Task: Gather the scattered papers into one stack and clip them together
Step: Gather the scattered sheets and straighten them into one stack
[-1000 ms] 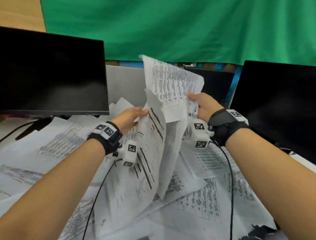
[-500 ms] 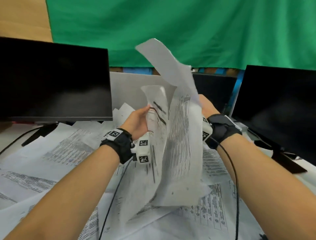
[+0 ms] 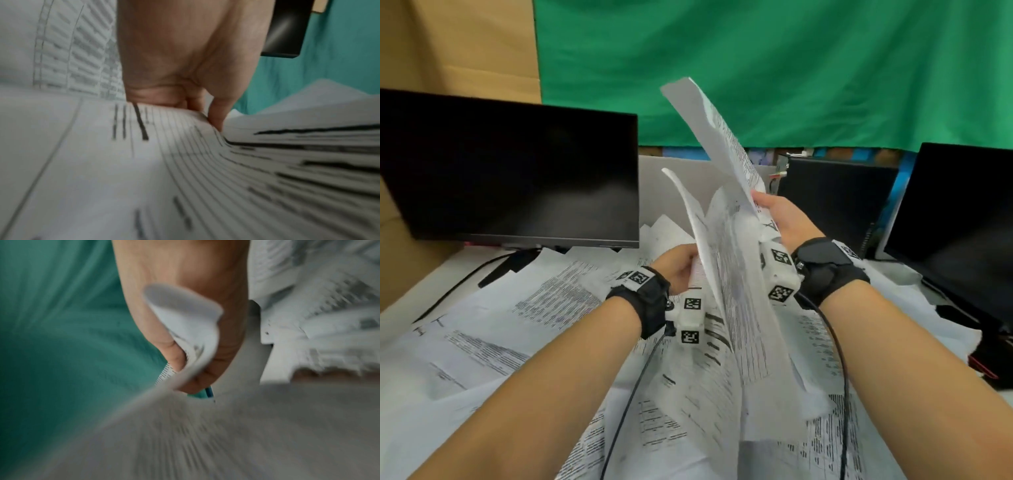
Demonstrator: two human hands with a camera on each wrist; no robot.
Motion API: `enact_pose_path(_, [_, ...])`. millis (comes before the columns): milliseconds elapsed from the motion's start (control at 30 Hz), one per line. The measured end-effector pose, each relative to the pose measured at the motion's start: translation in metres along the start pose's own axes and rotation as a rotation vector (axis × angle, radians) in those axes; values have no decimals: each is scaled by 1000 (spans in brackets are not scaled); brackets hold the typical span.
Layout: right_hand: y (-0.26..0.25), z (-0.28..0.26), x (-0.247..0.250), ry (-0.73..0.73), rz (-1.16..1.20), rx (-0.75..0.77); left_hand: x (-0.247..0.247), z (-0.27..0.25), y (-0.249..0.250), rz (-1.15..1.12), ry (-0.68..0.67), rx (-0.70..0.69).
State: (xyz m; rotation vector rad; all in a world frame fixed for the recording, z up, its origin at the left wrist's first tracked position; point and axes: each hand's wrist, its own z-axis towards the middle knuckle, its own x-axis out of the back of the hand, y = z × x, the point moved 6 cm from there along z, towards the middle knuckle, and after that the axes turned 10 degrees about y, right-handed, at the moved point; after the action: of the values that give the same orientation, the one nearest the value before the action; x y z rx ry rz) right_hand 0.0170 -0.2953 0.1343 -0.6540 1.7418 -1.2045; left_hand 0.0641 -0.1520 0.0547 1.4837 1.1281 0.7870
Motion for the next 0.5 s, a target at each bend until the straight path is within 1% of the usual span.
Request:
enact_pose_path(33, [3, 4, 3, 3, 109, -43, 10, 9, -5, 3, 20, 57])
enact_pose_path(67, [3, 12, 8, -17, 170, -53, 34, 30, -15, 32, 151, 57])
enact_pose_path(133, [3, 27, 27, 59, 213, -29, 78, 51, -22, 130, 375, -3])
enact_pose_path(200, [7, 32, 45, 88, 212, -11, 113, 60, -30, 214, 517, -41])
enact_pose_path(233, [9, 33, 50, 65, 190, -8, 122, 62, -32, 274, 554, -58])
enact_pose_path(267, [24, 34, 49, 14, 191, -64, 135, 63, -41, 357, 595, -38])
enact_pose_path(300, [31, 32, 49, 0, 151, -94, 140, 66, -43, 409, 609, -39])
enact_pose_path(333, [42, 33, 49, 13, 94, -116, 146, 70, -50, 448, 613, -14])
enact_pose_path(433, [81, 36, 45, -3, -97, -189, 151, 75, -60, 502, 639, 0])
enact_pose_path(500, [108, 38, 43, -31, -216, -246, 153, 80, -66, 548, 612, 1])
